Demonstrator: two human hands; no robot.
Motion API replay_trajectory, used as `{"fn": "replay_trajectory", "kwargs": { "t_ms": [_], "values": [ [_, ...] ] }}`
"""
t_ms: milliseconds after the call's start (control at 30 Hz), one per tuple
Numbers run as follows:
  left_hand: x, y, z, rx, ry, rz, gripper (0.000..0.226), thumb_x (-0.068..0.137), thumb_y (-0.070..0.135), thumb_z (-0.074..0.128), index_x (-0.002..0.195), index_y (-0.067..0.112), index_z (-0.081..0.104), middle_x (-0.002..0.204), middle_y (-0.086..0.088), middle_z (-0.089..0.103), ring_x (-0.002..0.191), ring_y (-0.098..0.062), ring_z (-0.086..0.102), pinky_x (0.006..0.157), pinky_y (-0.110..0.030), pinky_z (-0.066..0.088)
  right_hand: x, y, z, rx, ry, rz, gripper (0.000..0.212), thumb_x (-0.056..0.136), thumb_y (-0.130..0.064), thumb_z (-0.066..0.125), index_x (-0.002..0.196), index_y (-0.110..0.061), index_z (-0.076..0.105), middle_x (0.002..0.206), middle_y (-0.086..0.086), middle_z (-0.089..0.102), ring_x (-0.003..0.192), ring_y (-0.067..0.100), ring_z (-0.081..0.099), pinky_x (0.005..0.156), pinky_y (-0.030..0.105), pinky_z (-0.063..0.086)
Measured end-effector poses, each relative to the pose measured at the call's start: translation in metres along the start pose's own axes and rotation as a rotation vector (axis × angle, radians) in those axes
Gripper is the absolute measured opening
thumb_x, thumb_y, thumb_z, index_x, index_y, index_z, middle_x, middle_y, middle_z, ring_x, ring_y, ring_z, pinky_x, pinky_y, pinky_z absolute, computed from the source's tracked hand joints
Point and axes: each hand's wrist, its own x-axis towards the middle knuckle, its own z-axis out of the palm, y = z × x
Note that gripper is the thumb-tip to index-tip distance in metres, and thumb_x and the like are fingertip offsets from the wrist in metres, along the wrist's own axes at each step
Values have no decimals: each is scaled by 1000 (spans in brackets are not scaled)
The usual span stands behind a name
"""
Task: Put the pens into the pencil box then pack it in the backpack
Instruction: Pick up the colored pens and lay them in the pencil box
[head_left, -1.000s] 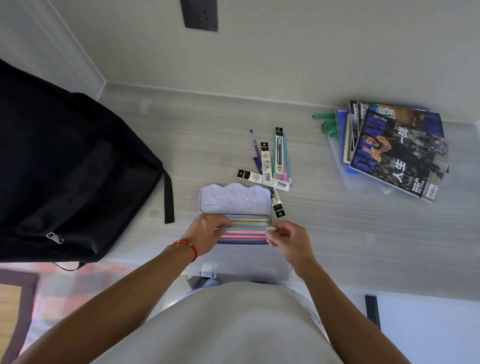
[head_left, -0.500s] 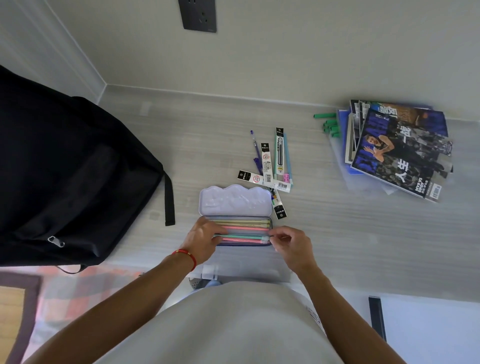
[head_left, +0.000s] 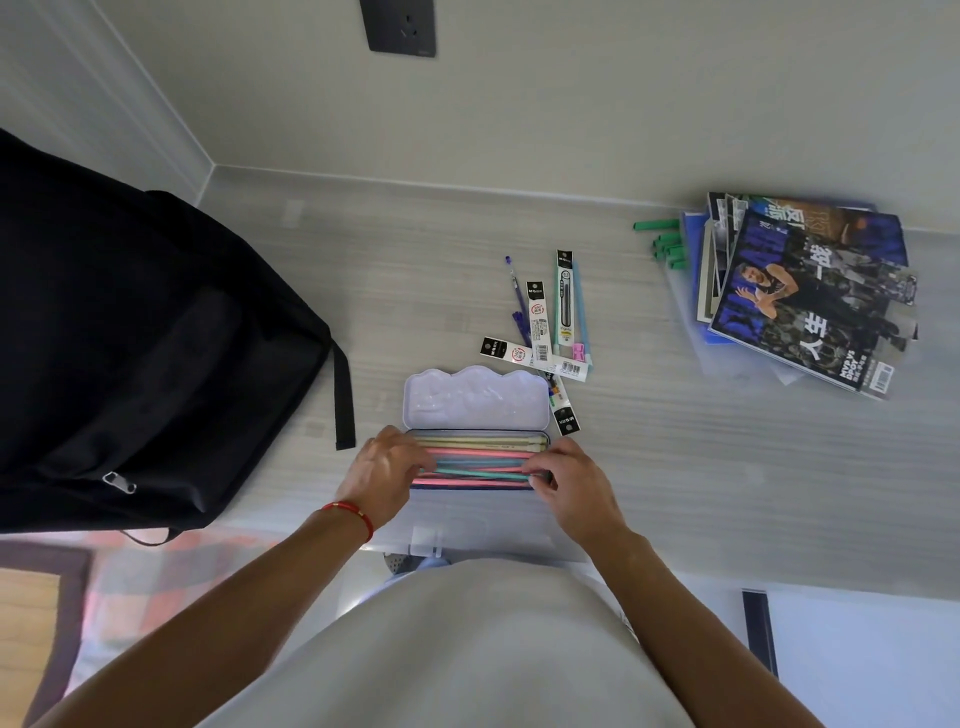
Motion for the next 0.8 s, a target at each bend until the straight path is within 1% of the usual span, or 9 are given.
{"fn": "replay_trajectory", "kwargs": {
  "t_ms": [67,133,267,367,433,533,600,667,800],
  "values": [
    [1,-2,-2,1,-29,-1,20,83,-1,70,86,17,79,86,-1,75,92,-22,58,82,-38,54,2,0,1,-26,-14,-6,12,94,-17,67,100,-19,77,105,0,60,83,18,65,72,29,55],
    [3,-3,-2,-4,-52,-13,18,85,3,70,90,19,77,90,0,73,95,-19,57,85,-35,53,4,0,0,-45,-22,-8,12,94,-17,67,100,-19,77,105,0,62,83,19,66,71,30,55],
    [2,-10,-4,-31,9,-49,22,86,4,70,100,20,75,97,-2,70,98,-18,57,86,-27,51,8,-1,-2,-70,-33,-35,11,91,-19,70,100,-20,76,105,-1,62,83,17,66,70,27,52],
    [-1,-17,-6,13,-60,-1,24,86,10,71,108,20,74,102,1,71,102,-18,56,90,-29,50,12,-4,-1,-74,-62,-46,13,91,-21,71,103,-21,75,107,-2,62,87,17,66,74,31,56],
    [-1,-18,-6,-12,-90,-27,25,87,13,71,110,21,73,104,1,70,101,-16,55,89,-25,48,13,-5,1,-85,-75,-51,14,91,-22,72,105,-21,75,108,-2,62,89,16,67,76,28,55],
    [2,-15,-4,-35,-97,-28,24,85,13,73,107,22,73,97,4,69,90,-8,49,81,-15,43,14,-4,3,-107,-79,-58,12,92,-24,70,103,-21,74,107,-3,62,87,16,67,74,27,54],
    [3,-11,-2,-44,-98,-4,18,85,13,74,101,22,74,91,6,68,84,-6,46,77,-17,46,15,-4,3,-128,-93,-56,12,93,-27,69,103,-22,74,106,-4,61,87,15,66,73,28,54],
    [4,-9,-2,-56,-88,3,13,85,13,74,96,20,74,87,6,68,80,-8,47,76,-23,50,17,-4,3,-131,-99,-55,12,93,-27,68,102,-23,74,106,-5,62,86,15,65,73,28,54],
    [2,-13,1,-57,-60,10,13,87,12,71,97,20,75,91,5,68,84,-5,45,79,-18,44,19,-2,3,-150,-113,-68,10,93,-26,69,101,-23,74,105,-6,63,87,13,66,74,26,54]
  ]
}}
